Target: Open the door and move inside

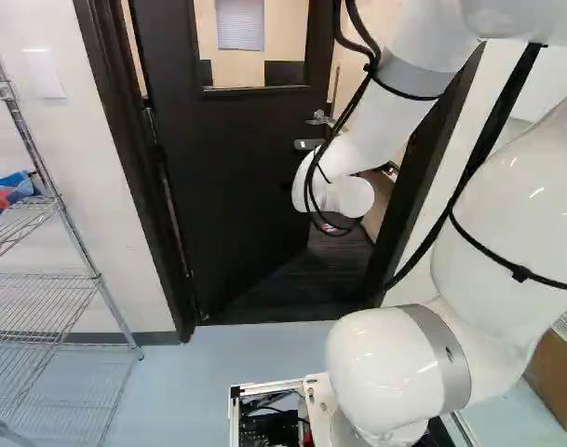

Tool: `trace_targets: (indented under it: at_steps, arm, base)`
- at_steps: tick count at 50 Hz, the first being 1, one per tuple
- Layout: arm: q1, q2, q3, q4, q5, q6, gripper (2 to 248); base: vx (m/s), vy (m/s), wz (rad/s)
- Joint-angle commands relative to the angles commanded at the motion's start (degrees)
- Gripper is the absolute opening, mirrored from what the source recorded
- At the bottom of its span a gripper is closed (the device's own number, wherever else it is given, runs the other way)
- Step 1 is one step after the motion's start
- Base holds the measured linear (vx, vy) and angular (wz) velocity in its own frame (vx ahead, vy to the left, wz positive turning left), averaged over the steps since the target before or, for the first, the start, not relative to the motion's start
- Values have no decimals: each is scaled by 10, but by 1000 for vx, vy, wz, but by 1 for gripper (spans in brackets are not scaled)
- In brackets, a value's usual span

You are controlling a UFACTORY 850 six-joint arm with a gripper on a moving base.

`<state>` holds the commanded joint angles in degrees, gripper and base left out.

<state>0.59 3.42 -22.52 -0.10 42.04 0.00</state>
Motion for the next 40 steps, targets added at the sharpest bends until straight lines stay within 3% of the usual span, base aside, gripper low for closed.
trace_targets:
  at_steps: [40]
  arm:
    - [0,0,0,0,0,0,247]
  base:
    - [78,49,139]
